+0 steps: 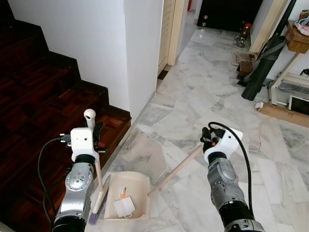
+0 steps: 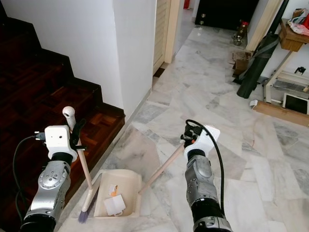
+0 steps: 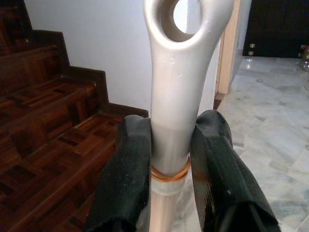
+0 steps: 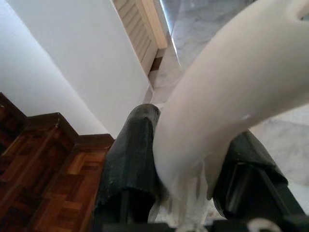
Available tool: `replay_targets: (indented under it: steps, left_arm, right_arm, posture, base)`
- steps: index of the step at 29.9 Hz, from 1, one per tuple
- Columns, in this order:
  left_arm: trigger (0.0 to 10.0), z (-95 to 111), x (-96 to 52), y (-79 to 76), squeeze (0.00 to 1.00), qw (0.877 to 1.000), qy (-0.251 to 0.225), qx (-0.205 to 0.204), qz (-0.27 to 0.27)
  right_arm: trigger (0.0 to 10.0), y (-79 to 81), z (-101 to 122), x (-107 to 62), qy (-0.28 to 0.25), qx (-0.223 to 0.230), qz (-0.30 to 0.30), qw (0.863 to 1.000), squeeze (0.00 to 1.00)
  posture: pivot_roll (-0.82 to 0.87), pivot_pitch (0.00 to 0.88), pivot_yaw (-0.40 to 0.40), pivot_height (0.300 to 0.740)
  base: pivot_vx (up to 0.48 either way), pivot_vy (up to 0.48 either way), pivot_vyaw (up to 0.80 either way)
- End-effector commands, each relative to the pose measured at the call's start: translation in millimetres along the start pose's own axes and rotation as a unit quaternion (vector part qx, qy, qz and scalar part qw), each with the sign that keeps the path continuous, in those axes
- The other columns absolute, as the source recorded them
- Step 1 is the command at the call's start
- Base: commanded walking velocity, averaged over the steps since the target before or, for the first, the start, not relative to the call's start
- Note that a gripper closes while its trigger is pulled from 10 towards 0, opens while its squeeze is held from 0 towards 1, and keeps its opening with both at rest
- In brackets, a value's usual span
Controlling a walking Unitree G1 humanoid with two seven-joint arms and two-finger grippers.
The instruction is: Sweep floor
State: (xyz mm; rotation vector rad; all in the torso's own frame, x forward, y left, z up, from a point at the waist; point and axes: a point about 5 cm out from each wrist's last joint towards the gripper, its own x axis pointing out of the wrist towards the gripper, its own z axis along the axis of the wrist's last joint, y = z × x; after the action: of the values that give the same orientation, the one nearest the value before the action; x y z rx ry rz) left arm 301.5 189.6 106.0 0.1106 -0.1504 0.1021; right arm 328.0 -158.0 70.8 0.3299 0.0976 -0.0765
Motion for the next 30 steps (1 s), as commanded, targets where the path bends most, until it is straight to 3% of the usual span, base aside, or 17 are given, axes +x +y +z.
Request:
replay_targets:
  steps: [1, 12, 30]
  left_arm:
    - [10.0, 12.5, 4.7, -3.8, 0.0, 0.999, -0.033, 0.016, -0.007]
    - [10.0, 13.2, 1.9, -5.6, 0.0, 0.999, -0.039, 0.034, -0.007]
    - [10.0, 12.9, 1.2, -7.2, 0.0, 0.999, -0.038, 0.034, -0.005]
  right_arm:
    - [10.0, 8.5, 18.4, 4.3, -0.051, -0.02, 0.02, 0.998, 0.0]
    - [10.0, 2.8, 22.2, 3.2, -0.067, -0.03, 0.018, 0.997, 0.0]
    - [10.0, 1.1, 20.6, 1.4, -0.073, -0.031, 0.016, 0.997, 0.0]
  posture:
    - [0.05, 0.0, -0.05, 0.74]
    - [0.05, 0.0, -0.05, 0.74]
    - [0.05, 0.0, -0.044, 0.74]
  base:
    - [0.0, 0.0, 0.0]
    - [0.0, 0.0, 0.0]
    - [0.0, 0.0, 0.77]
